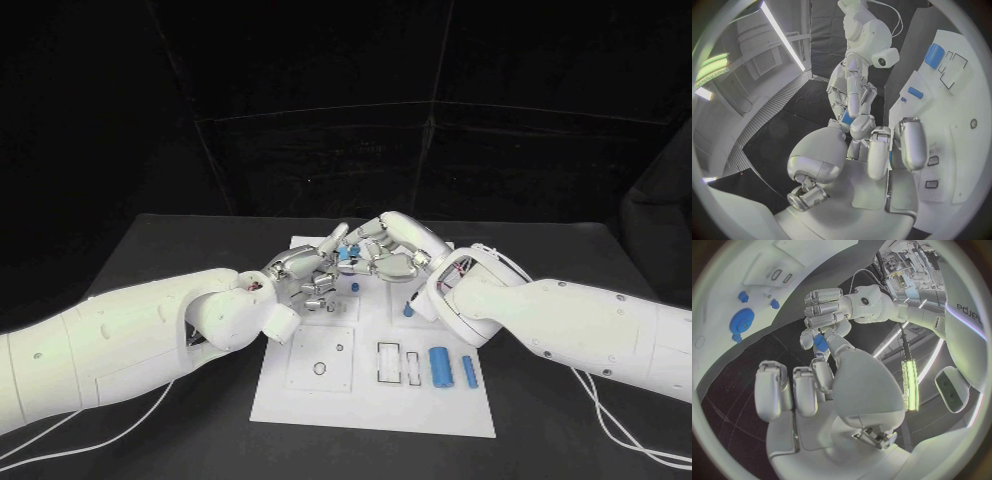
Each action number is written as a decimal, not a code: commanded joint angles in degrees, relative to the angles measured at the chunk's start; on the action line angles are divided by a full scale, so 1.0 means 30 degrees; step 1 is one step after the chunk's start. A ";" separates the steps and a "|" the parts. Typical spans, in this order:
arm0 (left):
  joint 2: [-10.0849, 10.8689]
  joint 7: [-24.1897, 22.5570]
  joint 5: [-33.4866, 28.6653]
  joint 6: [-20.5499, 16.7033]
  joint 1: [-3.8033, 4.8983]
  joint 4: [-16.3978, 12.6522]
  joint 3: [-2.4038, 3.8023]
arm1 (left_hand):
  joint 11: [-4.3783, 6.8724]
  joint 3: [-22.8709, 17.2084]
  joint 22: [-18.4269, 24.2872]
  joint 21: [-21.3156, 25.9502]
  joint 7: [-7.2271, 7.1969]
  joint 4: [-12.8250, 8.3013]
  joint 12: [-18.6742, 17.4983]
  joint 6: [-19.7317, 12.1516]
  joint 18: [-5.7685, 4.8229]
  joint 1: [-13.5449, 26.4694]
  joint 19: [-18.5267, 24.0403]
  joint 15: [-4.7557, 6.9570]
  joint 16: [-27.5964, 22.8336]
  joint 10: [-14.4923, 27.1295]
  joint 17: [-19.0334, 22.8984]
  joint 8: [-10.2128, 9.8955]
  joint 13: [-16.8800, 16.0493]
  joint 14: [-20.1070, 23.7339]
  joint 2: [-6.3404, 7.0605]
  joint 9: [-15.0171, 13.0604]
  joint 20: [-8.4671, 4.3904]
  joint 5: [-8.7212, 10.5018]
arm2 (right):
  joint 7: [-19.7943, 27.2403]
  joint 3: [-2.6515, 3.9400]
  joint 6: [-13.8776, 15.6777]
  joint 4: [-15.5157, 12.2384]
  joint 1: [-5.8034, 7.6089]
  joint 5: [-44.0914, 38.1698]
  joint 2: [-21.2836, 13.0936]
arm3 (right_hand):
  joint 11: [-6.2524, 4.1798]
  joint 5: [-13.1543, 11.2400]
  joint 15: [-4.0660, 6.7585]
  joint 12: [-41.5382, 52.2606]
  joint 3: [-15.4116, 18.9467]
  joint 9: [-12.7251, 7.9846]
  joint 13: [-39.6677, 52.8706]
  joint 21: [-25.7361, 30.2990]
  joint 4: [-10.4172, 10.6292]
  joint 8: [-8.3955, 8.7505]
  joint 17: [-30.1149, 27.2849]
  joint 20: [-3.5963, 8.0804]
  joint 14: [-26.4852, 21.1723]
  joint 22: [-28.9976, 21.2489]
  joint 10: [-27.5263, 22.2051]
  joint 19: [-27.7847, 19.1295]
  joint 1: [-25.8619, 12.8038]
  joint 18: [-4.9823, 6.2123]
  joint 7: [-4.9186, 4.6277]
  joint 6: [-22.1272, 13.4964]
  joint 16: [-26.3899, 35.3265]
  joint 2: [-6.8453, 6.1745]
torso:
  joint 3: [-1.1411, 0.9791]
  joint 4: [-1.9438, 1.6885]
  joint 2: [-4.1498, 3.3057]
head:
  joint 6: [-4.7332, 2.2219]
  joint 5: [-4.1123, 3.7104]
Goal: Assemble the parts on the task board
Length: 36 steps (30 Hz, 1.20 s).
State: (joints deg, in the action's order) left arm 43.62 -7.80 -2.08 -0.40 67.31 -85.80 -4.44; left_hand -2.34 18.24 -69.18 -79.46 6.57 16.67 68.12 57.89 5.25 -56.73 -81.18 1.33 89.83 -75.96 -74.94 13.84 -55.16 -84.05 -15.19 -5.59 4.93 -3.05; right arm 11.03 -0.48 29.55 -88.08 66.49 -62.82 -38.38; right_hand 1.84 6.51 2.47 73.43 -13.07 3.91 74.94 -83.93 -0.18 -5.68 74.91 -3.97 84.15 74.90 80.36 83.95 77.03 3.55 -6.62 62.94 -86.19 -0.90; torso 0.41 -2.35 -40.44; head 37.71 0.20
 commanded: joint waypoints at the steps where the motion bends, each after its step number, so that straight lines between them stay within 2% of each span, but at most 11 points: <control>1: 0.0018 -0.0418 -0.0191 0.0333 0.0041 -0.0077 0.0031 | 0.0131 0.0106 -0.0015 -0.0087 -0.0009 0.0030 0.0080 0.0159 -0.0392 0.0121 0.0002 0.0149 0.0058 -0.0024 -0.5021 0.0125 -0.0022 -0.1982 -0.0043 -0.0066 -0.0135 0.0048 | -0.0128 -0.0001 -0.0224 0.0021 0.0019 -0.0350 -0.0053 | -0.0044 0.0042 -0.0027 0.0124 -0.0078 0.0016 0.0111 -0.0077 -0.0111 -0.0111 0.2305 0.0078 0.1396 0.0519 0.0126 0.0137 -0.0056 -0.0264 0.0021 0.0162 -0.0117 0.0193 | 0.0002 -0.0013 -0.0007 | 0.0019 -0.0023; 8: 0.0085 -0.0533 -0.0268 0.0167 0.0041 -0.0056 0.0031 | 0.0164 0.0141 -0.0038 -0.0105 -0.0046 0.0027 0.0076 0.0213 -0.0394 0.0134 0.0010 0.0180 0.0058 -0.0023 -0.5021 0.0198 -0.0014 -0.1982 -0.0130 -0.0137 -0.0165 0.0045 | -0.0134 -0.0001 -0.0239 0.0001 0.0018 -0.0368 -0.0163 | -0.0053 0.0052 -0.0021 0.0138 -0.0091 0.0020 0.0126 -0.0073 -0.0128 -0.0122 0.2282 0.0082 0.1391 0.0509 0.0126 0.0133 -0.0053 -0.0262 0.0034 0.0195 -0.0107 0.0200 | -0.0018 -0.0022 0.0004 | 0.0031 -0.0028; 12: 0.0170 -0.0592 -0.0293 0.0097 0.0041 -0.0047 0.0030 | 0.0180 0.0153 -0.0063 -0.0120 -0.0063 0.0024 0.0089 0.0236 -0.0398 0.0132 0.0008 0.0195 0.0058 -0.0033 -0.5021 0.0233 -0.0032 -0.1982 -0.0176 -0.0173 -0.0179 0.0044 | -0.0164 -0.0002 -0.0293 0.0000 0.0017 -0.0371 -0.0239 | -0.0061 0.0064 -0.0016 0.0139 -0.0100 0.0024 0.0130 -0.0069 -0.0140 -0.0131 0.2281 0.0085 0.1391 0.0501 0.0122 0.0130 -0.0051 -0.0260 0.0043 0.0221 -0.0106 0.0205 | -0.0001 -0.0009 -0.0002 | 0.0016 -0.0018; 23: 0.0397 -0.0751 -0.0499 0.0055 0.0036 -0.0084 0.0030 | 0.0205 0.0157 -0.0042 -0.0115 -0.0088 0.0013 0.0100 0.0263 -0.0392 0.0104 0.0030 0.0217 0.0058 -0.0045 -0.5021 0.0287 -0.0048 -0.1982 -0.0257 -0.0231 -0.0202 0.0041 | -0.0263 -0.0003 -0.0444 0.0078 0.0017 -0.0372 -0.0285 | -0.0079 0.0110 -0.0002 0.0141 -0.0122 0.0031 0.0139 -0.0073 -0.0175 -0.0150 0.2298 0.0094 0.1394 0.0511 0.0108 0.0134 -0.0046 -0.0261 0.0064 0.0278 -0.0112 0.0209 | -0.0005 -0.0043 -0.0002 | 0.0042 -0.0053; 36: 0.0529 -0.0845 -0.0517 0.0046 0.0035 -0.0105 0.0030 | 0.0217 0.0145 -0.0036 -0.0116 -0.0100 -0.0013 0.0116 0.0266 -0.0390 0.0051 0.0039 0.0230 0.0058 -0.0059 -0.5021 0.0312 -0.0073 -0.1982 -0.0294 -0.0264 -0.0215 0.0041 | -0.0344 -0.0004 -0.0569 0.0139 0.0015 -0.0389 -0.0325 | -0.0090 0.0151 0.0008 0.0135 -0.0136 0.0034 0.0139 -0.0071 -0.0200 -0.0161 0.2302 0.0101 0.1394 0.0507 0.0095 0.0132 -0.0044 -0.0260 0.0078 0.0313 -0.0113 0.0209 | -0.0004 -0.0021 -0.0014 | 0.0064 -0.0020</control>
State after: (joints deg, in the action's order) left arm 45.07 -8.13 -2.84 -0.62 67.17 -85.99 -4.57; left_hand -2.14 18.38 -69.30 -79.45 6.35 16.83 68.12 58.25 4.36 -56.53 -80.98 1.73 89.82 -76.16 -74.92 14.44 -55.33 -84.05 -15.40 -6.31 4.73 -3.06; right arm 11.03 -0.35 28.85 -87.91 66.62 -63.68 -39.15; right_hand 1.84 6.54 2.47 73.66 -13.40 3.87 74.92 -83.92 -0.52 -5.82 74.93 -3.97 84.15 74.94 80.35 83.96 77.08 3.54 -6.45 63.32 -86.19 -0.88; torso 0.38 -2.44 -40.46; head 37.85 0.15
